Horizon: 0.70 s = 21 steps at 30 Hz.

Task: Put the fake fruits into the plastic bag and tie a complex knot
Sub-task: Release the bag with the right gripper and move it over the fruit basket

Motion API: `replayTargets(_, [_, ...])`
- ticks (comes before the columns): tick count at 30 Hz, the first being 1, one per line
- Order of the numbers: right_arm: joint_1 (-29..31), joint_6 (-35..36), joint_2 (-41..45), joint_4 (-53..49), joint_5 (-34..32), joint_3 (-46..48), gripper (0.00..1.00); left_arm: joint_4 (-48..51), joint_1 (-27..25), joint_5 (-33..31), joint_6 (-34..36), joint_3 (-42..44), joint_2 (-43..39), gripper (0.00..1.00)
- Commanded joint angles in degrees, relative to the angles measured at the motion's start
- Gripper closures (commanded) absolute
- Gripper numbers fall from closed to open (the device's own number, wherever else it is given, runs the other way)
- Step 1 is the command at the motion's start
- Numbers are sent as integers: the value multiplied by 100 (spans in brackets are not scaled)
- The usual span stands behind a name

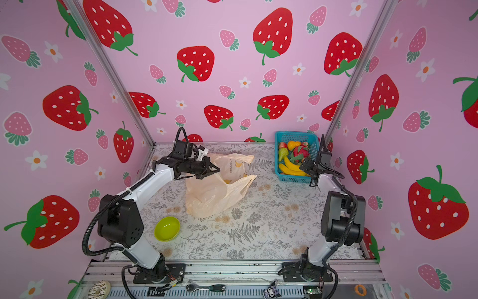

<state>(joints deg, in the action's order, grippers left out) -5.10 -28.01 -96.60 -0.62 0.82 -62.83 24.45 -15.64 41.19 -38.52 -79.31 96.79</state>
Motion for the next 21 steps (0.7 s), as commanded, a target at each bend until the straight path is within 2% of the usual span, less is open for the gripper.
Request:
replayTargets(1, [-24,-329,-137,230,200,-70,8,60,15,117,82,-120,-169,100])
replayTargets(10, [-37,-712,-552,546,686,-308,16,43,11,154,47,-107,-180,100])
replayTargets(16, [-35,-852,-737,639,626,-388,24,45,17,175,14,-107,-184,100])
replayTargets(21, [-22,-963,-834,675,460,-374,36,41,18,188,3,-111,-178,100])
